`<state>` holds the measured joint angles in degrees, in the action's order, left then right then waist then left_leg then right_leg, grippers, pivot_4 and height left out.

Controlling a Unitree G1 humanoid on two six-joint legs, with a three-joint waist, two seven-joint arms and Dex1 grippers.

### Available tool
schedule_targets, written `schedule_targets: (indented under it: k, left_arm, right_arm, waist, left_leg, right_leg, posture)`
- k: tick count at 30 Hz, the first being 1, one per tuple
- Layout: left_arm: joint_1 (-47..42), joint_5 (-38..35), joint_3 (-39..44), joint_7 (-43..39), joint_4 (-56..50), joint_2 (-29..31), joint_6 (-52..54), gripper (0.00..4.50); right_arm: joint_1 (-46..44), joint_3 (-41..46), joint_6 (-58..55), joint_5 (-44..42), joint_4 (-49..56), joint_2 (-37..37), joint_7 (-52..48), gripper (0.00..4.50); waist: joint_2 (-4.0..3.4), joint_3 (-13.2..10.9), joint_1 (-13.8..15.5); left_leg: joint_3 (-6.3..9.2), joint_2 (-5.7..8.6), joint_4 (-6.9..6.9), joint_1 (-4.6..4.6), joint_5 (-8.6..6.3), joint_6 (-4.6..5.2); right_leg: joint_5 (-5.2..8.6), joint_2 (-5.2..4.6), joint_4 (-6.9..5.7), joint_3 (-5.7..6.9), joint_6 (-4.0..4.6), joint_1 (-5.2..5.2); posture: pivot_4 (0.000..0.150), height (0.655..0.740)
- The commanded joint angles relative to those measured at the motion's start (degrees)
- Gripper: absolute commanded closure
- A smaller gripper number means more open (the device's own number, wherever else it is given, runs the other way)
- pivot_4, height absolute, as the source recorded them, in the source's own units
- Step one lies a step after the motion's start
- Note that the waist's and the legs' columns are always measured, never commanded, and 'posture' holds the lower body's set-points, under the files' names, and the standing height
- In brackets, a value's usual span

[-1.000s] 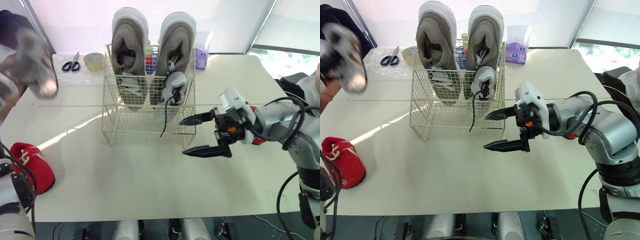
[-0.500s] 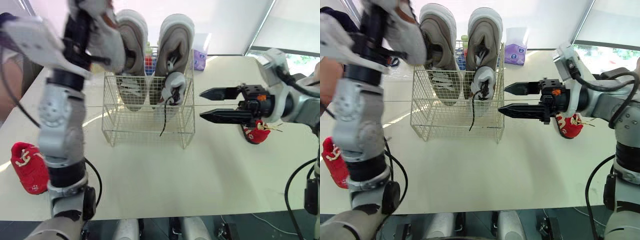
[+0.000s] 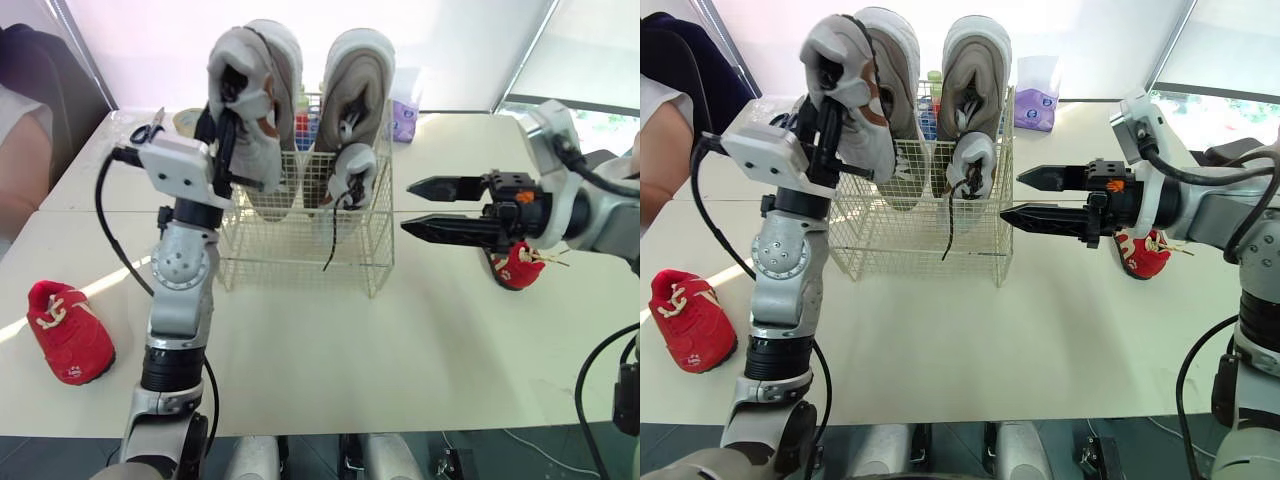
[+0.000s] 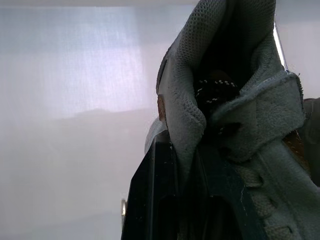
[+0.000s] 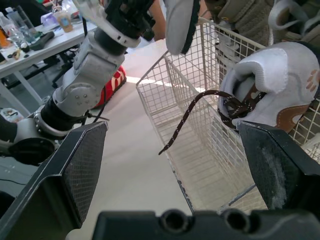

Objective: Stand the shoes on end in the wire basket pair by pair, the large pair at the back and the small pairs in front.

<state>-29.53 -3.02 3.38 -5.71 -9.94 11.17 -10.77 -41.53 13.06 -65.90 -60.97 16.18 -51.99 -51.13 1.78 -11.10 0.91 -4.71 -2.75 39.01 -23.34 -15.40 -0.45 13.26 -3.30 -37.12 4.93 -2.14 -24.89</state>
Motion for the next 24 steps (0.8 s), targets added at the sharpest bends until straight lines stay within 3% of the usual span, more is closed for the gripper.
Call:
schedule_targets:
  k: [1, 9, 21, 24]
  left_arm:
    - [2.0, 2.6, -1.1, 0.3, 3.2, -0.3, -2.4, 4.38]
    - [5.6, 5.1, -1.6, 0.8, 10.0, -0.9, -6.4, 4.38]
    - [8.6, 4.0, -1.4, 0.2, 6.5, -0.7, -3.3, 4.38]
    - [10.2, 2.7, -1.3, 0.0, 3.1, -1.2, -1.0, 3.27]
  right_arm:
    - [-1.3, 2.0, 1.1, -1.4, 1.3, 0.2, 0.8, 0.00]
    - [-0.5, 1.3, 2.0, -1.5, 2.0, 1.3, 1.5, 0.00]
    - [0.1, -0.6, 4.5, 0.1, 1.7, 2.6, 1.6, 0.00]
    - [0.3, -0.8, 5.0, 0.5, 1.4, 2.7, 1.3, 0.00]
  waist:
    - [-0.02, 0.0, 0.0]
    - [-0.32, 0.2, 0.0]
    - [-0.37, 0.3, -0.1]
    - [-0.37, 0.3, -0.1]
  left_leg:
    - [0.00, 0.00, 0.00, 0.00, 0.00, 0.00]
    - [0.00, 0.01, 0.02, 0.02, -0.01, 0.03]
    - [0.02, 0.00, 0.02, 0.00, -0.02, 0.04]
    - [0.02, -0.01, 0.02, 0.00, -0.03, 0.05]
  right_leg:
    - [0.00, 0.00, 0.00, 0.00, 0.00, 0.00]
    - [0.00, -0.06, 0.00, 0.03, -0.01, 0.04]
    - [0.00, -0.15, 0.00, 0.04, -0.01, 0.01]
    - [0.00, -0.16, 0.02, 0.04, -0.01, 0.01]
  posture:
    - [0.150, 0.7400]
    - [0.150, 0.7400]
    - [0.150, 0.7400]
    - [0.150, 0.7400]
